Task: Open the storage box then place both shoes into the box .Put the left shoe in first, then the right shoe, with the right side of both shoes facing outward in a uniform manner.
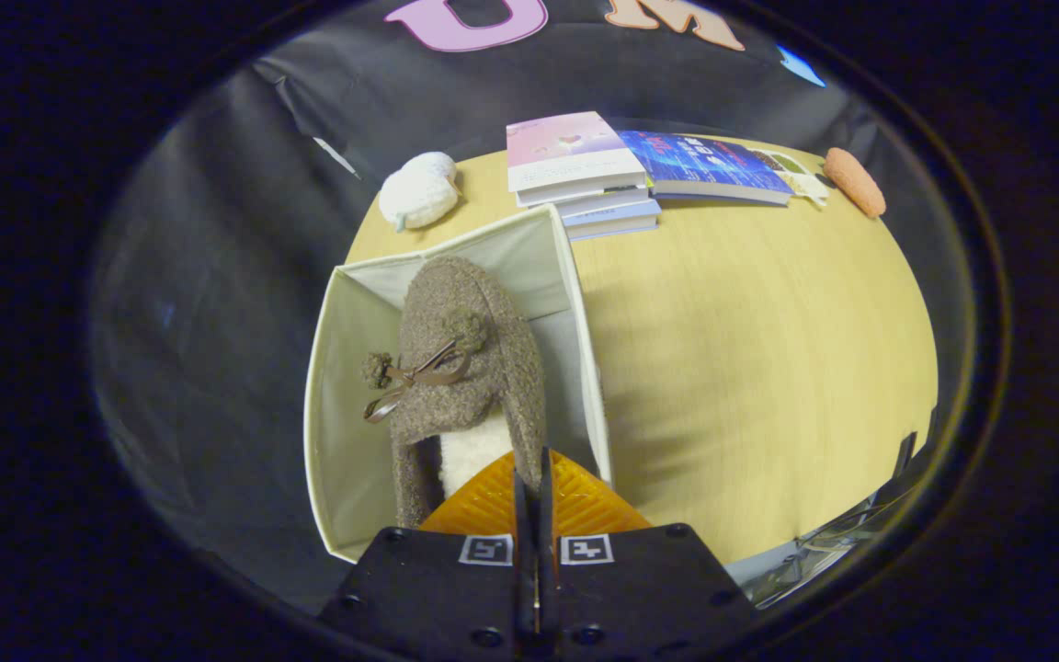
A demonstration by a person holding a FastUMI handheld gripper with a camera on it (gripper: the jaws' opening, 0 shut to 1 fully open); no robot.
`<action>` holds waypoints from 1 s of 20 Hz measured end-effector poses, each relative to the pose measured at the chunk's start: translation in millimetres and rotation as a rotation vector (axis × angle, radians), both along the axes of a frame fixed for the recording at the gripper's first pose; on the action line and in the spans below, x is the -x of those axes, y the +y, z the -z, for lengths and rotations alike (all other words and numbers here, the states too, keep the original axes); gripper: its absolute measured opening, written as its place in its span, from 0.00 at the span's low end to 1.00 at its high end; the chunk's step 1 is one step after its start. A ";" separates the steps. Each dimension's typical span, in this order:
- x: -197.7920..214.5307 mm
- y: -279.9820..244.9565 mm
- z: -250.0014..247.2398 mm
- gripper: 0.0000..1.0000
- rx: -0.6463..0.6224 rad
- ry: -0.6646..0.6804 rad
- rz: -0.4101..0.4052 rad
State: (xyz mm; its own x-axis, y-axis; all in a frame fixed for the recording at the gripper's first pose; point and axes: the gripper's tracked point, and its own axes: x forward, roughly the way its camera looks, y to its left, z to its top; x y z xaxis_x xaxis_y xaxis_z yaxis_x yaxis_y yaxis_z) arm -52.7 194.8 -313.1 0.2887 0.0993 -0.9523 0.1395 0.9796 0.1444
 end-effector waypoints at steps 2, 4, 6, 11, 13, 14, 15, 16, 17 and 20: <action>0.5 5.7 2.7 0.05 -0.001 -0.004 -0.009; -4.1 4.7 -1.9 0.20 0.009 -0.028 -0.006; -7.8 4.6 -3.9 0.18 0.001 -0.039 0.002; -13.5 0.8 -5.6 0.17 -0.009 -0.053 0.012; -17.9 2.2 -9.3 0.17 -0.027 -0.070 0.011; -19.9 1.9 -12.4 0.17 -0.036 -0.083 0.012; -22.5 0.6 -14.7 0.17 -0.043 -0.097 0.014; -26.2 -0.7 -18.3 0.17 -0.052 -0.114 0.020; -30.7 -3.3 -22.5 0.17 -0.060 -0.138 0.028; -44.1 -21.2 -34.3 0.17 -0.064 -0.207 0.066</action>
State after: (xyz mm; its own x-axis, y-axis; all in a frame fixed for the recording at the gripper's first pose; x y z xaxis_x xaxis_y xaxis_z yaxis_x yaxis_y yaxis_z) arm -8.7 173.5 -278.7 0.4853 0.1320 -0.8643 0.1636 0.9574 0.2381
